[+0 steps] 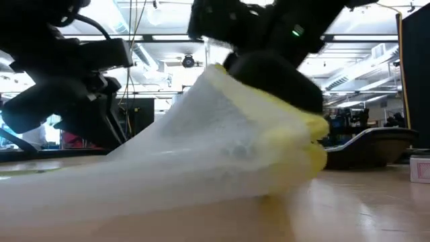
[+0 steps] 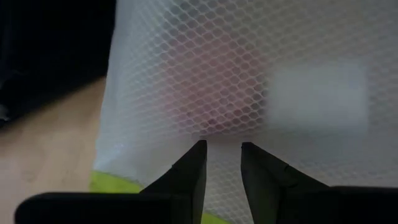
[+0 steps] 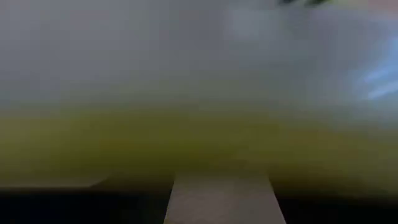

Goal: Unpack backpack
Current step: Remove the charger adapter from the yellow zip bag

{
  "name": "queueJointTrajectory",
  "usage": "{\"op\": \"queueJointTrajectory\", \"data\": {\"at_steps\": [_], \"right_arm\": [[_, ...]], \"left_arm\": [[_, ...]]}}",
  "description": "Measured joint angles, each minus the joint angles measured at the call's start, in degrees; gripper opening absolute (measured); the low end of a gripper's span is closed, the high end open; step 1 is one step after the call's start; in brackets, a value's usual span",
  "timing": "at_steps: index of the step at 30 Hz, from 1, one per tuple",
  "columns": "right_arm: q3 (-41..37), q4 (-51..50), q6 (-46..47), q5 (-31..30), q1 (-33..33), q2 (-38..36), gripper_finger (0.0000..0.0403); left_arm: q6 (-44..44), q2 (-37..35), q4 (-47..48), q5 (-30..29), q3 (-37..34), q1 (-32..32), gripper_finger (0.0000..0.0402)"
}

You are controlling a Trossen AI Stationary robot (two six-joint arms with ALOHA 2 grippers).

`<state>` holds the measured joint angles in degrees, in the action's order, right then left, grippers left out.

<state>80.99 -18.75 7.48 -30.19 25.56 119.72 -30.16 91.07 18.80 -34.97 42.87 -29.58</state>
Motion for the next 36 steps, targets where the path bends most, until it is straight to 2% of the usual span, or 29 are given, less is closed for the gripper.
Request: {"op": "queueJointTrajectory", "data": {"at_steps": [2,4,9,18,22,28,31,36], "right_arm": [[0.1,1.8,-1.0,-1.3,-0.9,-0.2,0.021],[0.0,2.2,-2.1,-0.2,-2.5,-0.1,0.021],[0.0,6.0,-2.1,11.9,-7.8,0.1,0.0217],[0.0,11.6,-7.0,19.5,-9.8,1.5,0.0248],[0.1,13.3,-7.4,20.4,-9.6,4.4,0.0271],[0.3,14.7,-3.3,17.1,-10.2,7.8,0.0288],[0.3,13.5,-1.3,17.0,-10.8,8.0,0.027],[0.3,12.2,-2.3,15.4,-10.5,7.6,0.019]], "left_arm": [[1.1,0.0,-0.1,1.1,0.0,0.9,0.0073],[2.2,0.0,-0.4,1.9,0.0,1.9,0.0073],[5.6,0.7,-5.2,4.8,0.0,3.3,0.0073],[9.1,6.1,-14.9,7.6,0.0,4.1,0.0073],[9.1,8.0,-17.5,7.7,0.2,4.3,0.0073],[9.1,8.5,-18.3,7.8,0.1,4.4,0.0073],[9.0,8.5,-17.8,7.7,0.0,4.4,0.0073],[9.0,8.5,-17.1,8.2,0.1,4.5,0.0073]]}}
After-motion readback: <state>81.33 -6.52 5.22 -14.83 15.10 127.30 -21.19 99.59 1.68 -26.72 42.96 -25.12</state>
